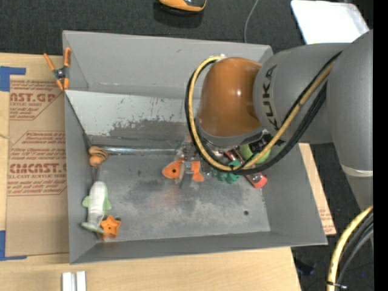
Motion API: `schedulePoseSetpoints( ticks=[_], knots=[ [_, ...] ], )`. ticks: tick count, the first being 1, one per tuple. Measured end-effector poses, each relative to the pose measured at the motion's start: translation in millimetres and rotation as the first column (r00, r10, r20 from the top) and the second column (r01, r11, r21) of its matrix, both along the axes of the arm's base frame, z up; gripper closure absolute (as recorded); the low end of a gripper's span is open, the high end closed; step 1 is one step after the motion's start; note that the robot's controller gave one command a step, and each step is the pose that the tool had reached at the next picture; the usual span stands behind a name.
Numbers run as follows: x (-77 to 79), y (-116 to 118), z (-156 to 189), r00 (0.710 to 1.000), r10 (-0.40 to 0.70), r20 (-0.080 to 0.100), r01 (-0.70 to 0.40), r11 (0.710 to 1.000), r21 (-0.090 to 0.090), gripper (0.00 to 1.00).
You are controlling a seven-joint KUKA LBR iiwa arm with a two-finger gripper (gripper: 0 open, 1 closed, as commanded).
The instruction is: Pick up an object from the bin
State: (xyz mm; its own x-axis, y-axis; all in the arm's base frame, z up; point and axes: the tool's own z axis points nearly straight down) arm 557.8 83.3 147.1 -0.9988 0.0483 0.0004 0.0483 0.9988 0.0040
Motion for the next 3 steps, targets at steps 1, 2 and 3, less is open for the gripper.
schedulePoseSetpoints(
  ticks=[1, 2, 3],
  knots=[
    [16.8, -9, 69, 1.0, 0.022, -0.007, -0.022, 1.0, -0.001, 1.0],
    [16.7, -9, 69, 1.0, 0.023, -0.007, -0.023, 1.0, -0.001, 1.0],
    [-0.8, -67, 44, 0.88, 0.475, -0.003, -0.475, 0.88, 0.003, 1.0]
  ],
)
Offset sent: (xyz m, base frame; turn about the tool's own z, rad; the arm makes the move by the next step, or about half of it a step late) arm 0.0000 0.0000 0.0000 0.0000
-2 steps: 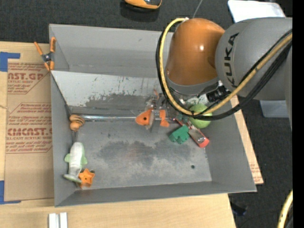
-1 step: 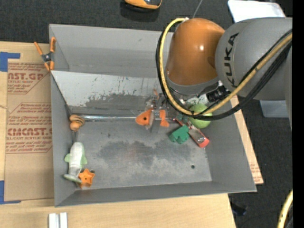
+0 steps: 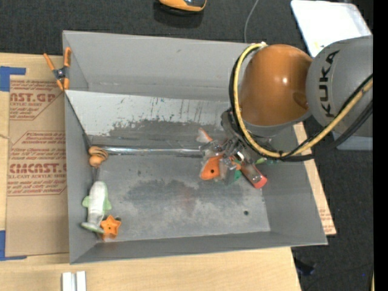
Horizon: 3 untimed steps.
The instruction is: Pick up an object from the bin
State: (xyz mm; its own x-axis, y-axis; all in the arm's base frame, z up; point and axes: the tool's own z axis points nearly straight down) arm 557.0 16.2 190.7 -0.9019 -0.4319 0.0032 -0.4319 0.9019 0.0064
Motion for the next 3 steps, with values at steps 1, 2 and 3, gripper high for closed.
schedulePoseSetpoints(
  ticks=[1, 2, 3],
  knots=[
    [0.0, 0.2, 0.0, 1.0, 0.001, 0.0, -0.001, 1.0, 0.001, 1.0],
    [0.0, 0.3, 0.0, 1.0, 0.001, 0.0, -0.001, 1.0, 0.001, 1.0],
    [0.0, 0.3, 0.0, 1.0, 0.001, 0.0, -0.001, 1.0, 0.001, 1.0]
  ],
)
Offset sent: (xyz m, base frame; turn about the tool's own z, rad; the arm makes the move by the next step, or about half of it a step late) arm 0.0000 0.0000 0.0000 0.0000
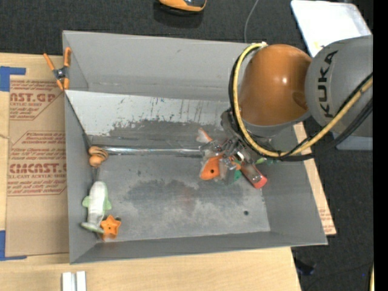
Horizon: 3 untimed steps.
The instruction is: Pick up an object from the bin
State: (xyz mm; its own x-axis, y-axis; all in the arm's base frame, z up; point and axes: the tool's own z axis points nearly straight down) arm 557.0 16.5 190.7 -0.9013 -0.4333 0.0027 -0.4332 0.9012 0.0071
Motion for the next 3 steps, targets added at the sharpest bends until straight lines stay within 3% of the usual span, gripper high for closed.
schedulePoseSetpoints(
  ticks=[3],
  knots=[
    [0.0, 0.0, 0.0, 1.0, 0.0, 0.0, 0.0, 1.0, 0.0, 1.0]
  ],
)
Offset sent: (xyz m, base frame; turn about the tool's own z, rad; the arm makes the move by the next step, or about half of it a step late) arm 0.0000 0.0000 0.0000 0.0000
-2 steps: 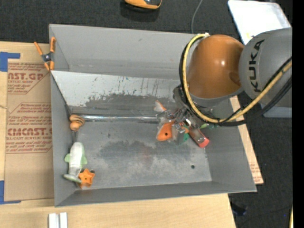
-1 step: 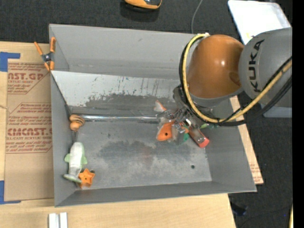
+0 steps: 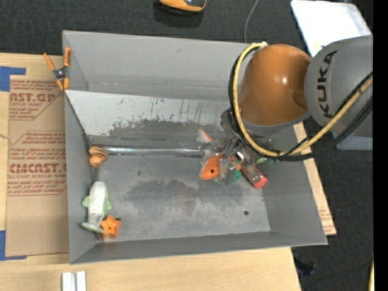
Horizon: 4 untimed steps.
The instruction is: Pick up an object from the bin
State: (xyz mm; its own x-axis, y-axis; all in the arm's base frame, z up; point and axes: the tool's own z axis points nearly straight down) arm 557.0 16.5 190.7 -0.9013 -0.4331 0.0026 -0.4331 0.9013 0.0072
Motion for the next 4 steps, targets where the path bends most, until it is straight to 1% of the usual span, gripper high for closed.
schedulePoseSetpoints(
  ticks=[4],
  knots=[
    [0.0, 0.0, 0.0, 1.0, 0.0, 0.0, 0.0, 1.0, 0.0, 1.0]
  ],
)
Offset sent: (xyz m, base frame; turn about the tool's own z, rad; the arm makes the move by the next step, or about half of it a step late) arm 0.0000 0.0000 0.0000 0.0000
